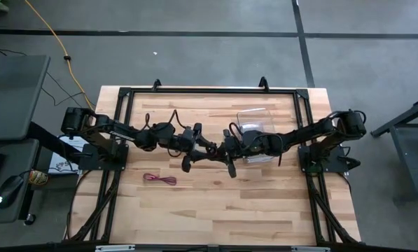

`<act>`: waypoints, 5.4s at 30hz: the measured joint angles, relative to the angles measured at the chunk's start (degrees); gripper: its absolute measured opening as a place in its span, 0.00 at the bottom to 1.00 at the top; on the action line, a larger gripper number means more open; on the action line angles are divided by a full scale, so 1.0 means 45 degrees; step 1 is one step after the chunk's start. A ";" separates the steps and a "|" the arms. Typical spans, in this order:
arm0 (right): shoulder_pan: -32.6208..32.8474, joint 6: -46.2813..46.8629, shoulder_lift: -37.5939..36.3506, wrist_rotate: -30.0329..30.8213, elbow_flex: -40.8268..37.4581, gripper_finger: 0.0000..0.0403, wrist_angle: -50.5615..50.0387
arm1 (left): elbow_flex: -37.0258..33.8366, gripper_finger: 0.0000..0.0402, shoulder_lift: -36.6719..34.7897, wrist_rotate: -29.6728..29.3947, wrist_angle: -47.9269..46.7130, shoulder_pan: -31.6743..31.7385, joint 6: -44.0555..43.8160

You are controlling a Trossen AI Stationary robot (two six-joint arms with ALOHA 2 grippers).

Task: Pick and place USB-C Cables
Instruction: Put the orange cable charger into the transparent bin

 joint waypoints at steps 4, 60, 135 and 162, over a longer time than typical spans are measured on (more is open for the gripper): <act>-0.0005 -0.0111 -0.0429 0.0031 -0.0013 0.03 -0.0623 | 0.0000 0.48 -0.0920 0.0533 -0.1335 0.0223 -0.0047; -0.1119 0.2068 -0.9513 0.7637 -0.2456 0.04 -0.7755 | -0.3988 0.49 -0.8615 -0.1077 -0.2825 0.1708 0.0866; -0.4673 0.5819 -0.0853 0.2163 0.0201 0.04 -1.5917 | -0.3973 0.49 -0.8615 -0.1077 -0.3097 0.1708 0.0633; -0.4673 0.5824 -0.0853 0.1978 0.0201 0.39 -1.6012 | -0.3973 0.49 -0.8615 -0.1249 -0.3117 0.1708 0.0529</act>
